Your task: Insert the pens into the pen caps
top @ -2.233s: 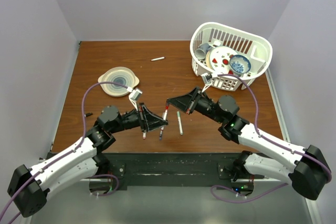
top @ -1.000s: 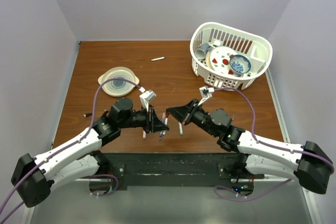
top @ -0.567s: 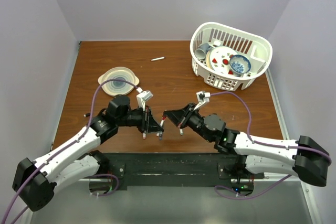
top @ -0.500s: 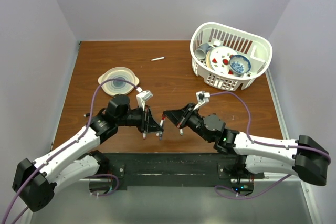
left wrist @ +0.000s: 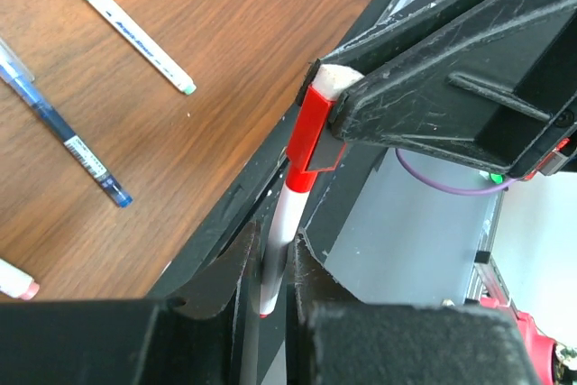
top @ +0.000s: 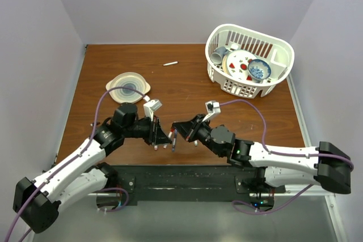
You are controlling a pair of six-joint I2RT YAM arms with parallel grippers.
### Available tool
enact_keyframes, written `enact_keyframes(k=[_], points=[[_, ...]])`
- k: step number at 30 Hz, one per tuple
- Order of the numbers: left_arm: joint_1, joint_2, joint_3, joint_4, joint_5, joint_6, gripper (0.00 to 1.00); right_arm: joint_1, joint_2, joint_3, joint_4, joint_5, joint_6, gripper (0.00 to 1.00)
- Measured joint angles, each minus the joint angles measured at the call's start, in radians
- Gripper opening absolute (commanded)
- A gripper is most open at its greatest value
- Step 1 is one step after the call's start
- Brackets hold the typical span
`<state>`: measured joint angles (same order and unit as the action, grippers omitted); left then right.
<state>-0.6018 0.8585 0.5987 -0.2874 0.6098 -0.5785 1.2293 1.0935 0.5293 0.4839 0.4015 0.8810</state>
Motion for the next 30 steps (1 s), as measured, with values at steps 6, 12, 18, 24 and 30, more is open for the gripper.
enact_keyframes(k=[6,12,18,24,30], points=[[0.021,0.013,0.000,-0.013,0.044,0.022,0.00,0.011,0.014,0.030,-0.047,0.024,0.003,0.00],[0.049,0.002,0.000,0.048,0.100,0.027,0.30,0.027,0.040,0.196,-0.249,0.100,-0.028,0.00],[0.095,-0.037,0.006,0.122,0.018,0.043,0.61,0.003,0.042,0.377,-0.505,0.038,-0.118,0.00],[0.112,-0.125,0.006,0.142,-0.090,0.055,0.88,-0.163,-0.010,0.451,-0.721,-0.143,-0.208,0.00],[0.116,-0.112,0.006,0.061,-0.242,0.095,1.00,-0.330,0.047,0.517,-0.951,-0.248,-0.330,0.00]])
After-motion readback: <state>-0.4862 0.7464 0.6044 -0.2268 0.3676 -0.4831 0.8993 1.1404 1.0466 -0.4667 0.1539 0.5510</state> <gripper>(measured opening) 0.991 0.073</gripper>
